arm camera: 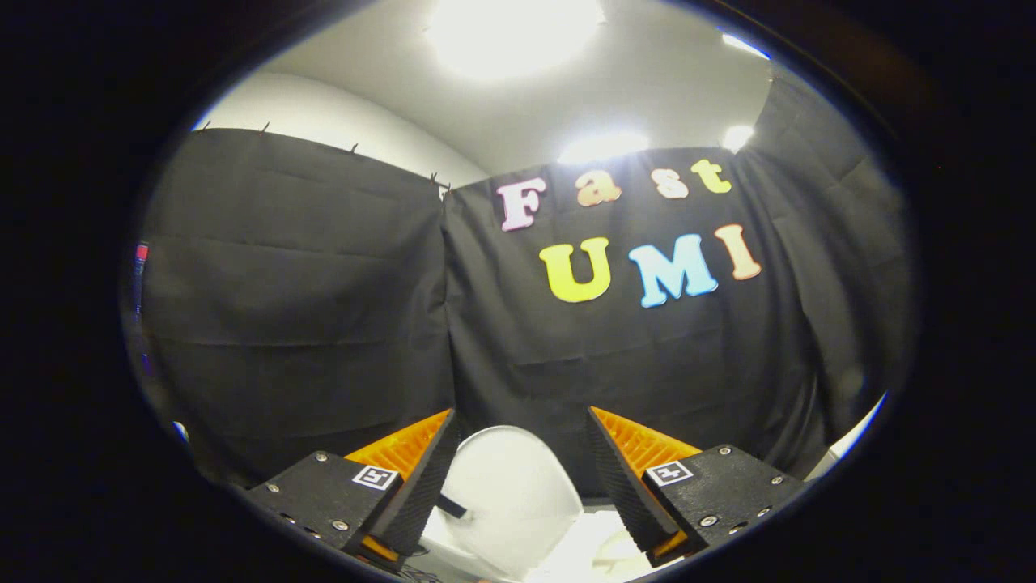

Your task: Open the toilet lid.

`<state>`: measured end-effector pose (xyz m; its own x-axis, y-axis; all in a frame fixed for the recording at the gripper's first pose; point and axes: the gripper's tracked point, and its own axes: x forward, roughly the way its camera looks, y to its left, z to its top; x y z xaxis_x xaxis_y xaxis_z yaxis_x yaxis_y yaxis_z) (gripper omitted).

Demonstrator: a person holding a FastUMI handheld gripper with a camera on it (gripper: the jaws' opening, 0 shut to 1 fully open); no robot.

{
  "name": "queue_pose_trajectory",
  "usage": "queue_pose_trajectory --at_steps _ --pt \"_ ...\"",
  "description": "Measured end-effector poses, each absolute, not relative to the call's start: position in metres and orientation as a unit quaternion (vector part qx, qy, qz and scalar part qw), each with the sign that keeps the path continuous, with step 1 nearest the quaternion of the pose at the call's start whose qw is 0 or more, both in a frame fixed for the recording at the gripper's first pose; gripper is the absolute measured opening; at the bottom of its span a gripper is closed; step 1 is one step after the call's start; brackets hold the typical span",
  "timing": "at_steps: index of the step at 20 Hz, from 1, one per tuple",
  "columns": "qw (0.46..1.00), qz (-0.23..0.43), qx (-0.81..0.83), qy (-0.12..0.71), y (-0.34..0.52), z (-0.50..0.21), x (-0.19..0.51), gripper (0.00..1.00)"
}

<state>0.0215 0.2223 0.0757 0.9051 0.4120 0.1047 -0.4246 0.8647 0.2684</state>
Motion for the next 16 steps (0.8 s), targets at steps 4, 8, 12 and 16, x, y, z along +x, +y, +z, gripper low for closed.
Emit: queue_pose_trajectory --at_steps 4,8,12,16 --pt "0.978 0.173 0.107 -0.05 0.132 0.073 0.024 0.95" --pt "0.981 0.154 0.1 -0.066 0.056 0.078 0.017 0.95" --pt "0.988 0.129 0.053 -0.06 -0.005 0.07 0.012 0.95" --pt "0.99 0.124 0.037 -0.05 -0.028 0.064 0.009 0.95"
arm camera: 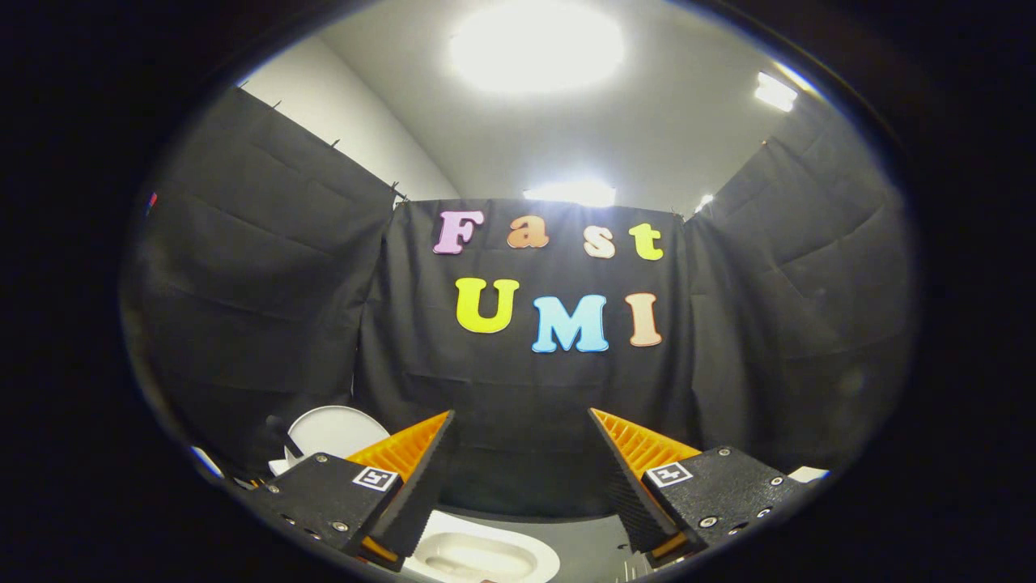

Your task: Open the toilet lid.

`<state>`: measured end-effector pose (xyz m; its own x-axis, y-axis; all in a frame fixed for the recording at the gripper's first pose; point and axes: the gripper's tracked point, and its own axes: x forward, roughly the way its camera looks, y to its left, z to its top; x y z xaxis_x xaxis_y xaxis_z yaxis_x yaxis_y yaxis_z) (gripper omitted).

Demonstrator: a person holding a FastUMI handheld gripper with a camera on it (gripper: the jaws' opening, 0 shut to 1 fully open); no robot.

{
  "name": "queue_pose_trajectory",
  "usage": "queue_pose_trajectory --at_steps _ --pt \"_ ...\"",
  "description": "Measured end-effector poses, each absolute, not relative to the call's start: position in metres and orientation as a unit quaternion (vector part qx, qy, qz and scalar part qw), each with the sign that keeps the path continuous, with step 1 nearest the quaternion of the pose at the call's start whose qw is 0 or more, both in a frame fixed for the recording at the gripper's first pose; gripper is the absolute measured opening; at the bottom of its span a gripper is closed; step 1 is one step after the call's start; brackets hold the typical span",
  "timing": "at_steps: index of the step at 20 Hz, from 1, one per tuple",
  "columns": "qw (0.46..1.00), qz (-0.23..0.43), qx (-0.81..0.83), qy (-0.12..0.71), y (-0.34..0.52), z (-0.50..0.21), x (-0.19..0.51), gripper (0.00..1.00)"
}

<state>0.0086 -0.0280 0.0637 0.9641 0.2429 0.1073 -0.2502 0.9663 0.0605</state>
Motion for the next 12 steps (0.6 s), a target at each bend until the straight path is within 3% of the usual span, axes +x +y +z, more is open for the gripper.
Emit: queue_pose_trajectory --at_steps 12 --pt "0.985 0.155 0.062 -0.033 -0.021 0.056 0.022 0.96"
